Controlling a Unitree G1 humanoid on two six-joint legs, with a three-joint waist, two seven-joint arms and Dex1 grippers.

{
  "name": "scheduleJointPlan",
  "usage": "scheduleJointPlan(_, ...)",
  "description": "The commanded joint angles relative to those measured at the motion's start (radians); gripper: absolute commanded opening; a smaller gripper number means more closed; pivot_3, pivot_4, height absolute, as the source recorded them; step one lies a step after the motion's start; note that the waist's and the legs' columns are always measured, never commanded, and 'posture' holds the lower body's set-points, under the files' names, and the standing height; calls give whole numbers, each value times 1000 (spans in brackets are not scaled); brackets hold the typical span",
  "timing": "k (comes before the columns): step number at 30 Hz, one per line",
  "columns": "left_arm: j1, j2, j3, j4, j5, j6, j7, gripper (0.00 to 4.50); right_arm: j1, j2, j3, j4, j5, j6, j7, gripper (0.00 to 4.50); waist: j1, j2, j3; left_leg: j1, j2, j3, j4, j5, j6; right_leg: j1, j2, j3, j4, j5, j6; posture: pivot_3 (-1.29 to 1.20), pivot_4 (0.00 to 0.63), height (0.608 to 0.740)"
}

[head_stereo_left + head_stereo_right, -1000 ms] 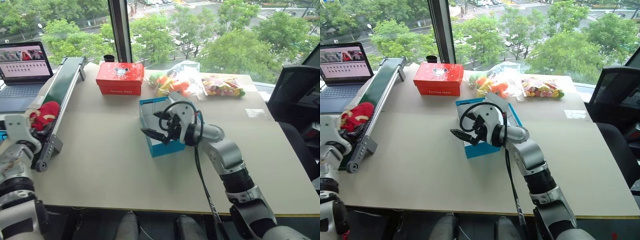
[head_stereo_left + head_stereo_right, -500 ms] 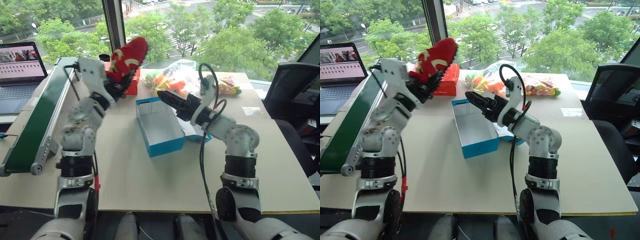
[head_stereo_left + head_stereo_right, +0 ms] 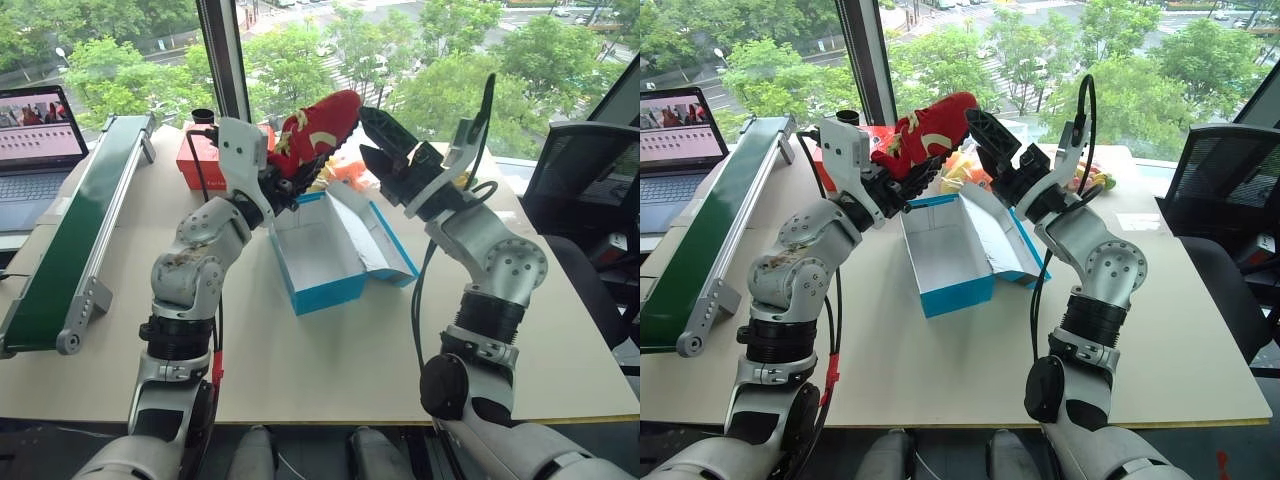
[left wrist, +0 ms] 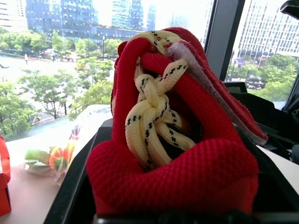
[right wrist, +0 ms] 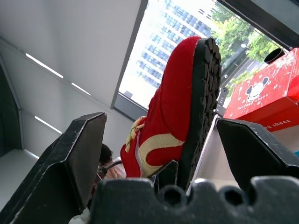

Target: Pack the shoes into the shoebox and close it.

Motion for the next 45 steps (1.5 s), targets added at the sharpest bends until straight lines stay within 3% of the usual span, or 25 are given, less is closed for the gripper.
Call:
scheduleJointPlan(1, -32, -14, 6, -64, -21, 3, 7, 2488, -2, -7, 29, -29, 33, -34, -13, 4500, -1, 0, 0, 0, 0, 0, 0, 0, 0, 0, 0, 0, 0, 0, 0, 0, 150, 739)
scheduleJointPlan(11, -10, -46, -11, -128, -27, 51, 29, 2488, -5, -36, 76, 15, 14, -77, -2, 4500, 0, 0, 0, 0, 0, 0, 0, 0, 0, 0, 0, 0, 0, 0, 0, 0, 150, 739)
scheduleJointPlan(16, 1, -51, -16, -141, -23, 62, 38, 2465, -4, -51, 96, 26, 2, -104, 8, 3132, -1, 0, 0, 0, 0, 0, 0, 0, 0, 0, 0, 0, 0, 0, 0, 0, 150, 739)
scheduleJointPlan(22, 6, -43, -2, -149, -22, 71, 53, 2465, -4, -61, 110, 28, -3, -121, 11, 1130, 0, 0, 0, 0, 0, 0, 0, 0, 0, 0, 0, 0, 0, 0, 0, 0, 150, 739)
scheduleJointPlan(25, 7, -64, 51, -149, -83, 89, 64, 3491, -11, -88, 150, 31, -48, -123, 32, 397, 0, 0, 0, 0, 0, 0, 0, 0, 0, 0, 0, 0, -1, 0, 0, 0, 150, 739)
scheduleJointPlan(28, 27, -34, 56, -175, -101, 111, 50, 4500, -30, -117, 192, 34, -93, -125, 59, 303, -2, 1, 0, 0, 0, 0, 0, 0, 0, 0, 0, 0, -1, 0, 0, 0, 150, 739)
scheduleJointPlan(30, 70, 28, 64, -205, -114, 139, 10, 4500, -50, -161, 257, 26, -163, -121, 97, 296, -4, 1, 0, 0, 0, 0, 0, 0, 0, 0, 0, 0, -1, 0, 0, 0, 150, 739)
scheduleJointPlan(34, 283, 310, 144, -173, -83, 102, -202, 4500, -98, -300, 488, -6, -372, -122, 253, 281, -27, 5, 3, 1, 0, 1, -3, 0, 0, -2, 0, 1, 0, 0, 0, 0, 150, 739)
scheduleJointPlan(37, 383, 438, 181, -140, -70, 69, -278, 4500, -124, -338, 590, 24, -469, -134, 331, 278, -27, 6, 3, 1, 0, 0, -4, 0, 0, -3, 1, 1, 1, -2, -3, 0, 150, 739)
scheduleJointPlan(41, 455, 497, 197, -198, -130, 103, -351, 4500, -154, -333, 722, 86, -639, -209, 397, 278, -16, 6, 4, 0, 0, 0, -3, 0, 0, -3, 0, 0, 0, -2, -3, 0, 150, 739)
scheduleJointPlan(45, 461, 467, 198, -260, -161, 115, -324, 4500, -143, -307, 774, 145, -740, -277, 459, 278, 6, 6, 4, -1, 0, 0, -3, 0, 0, -4, 0, -1, 0, -2, -3, 0, 150, 739)
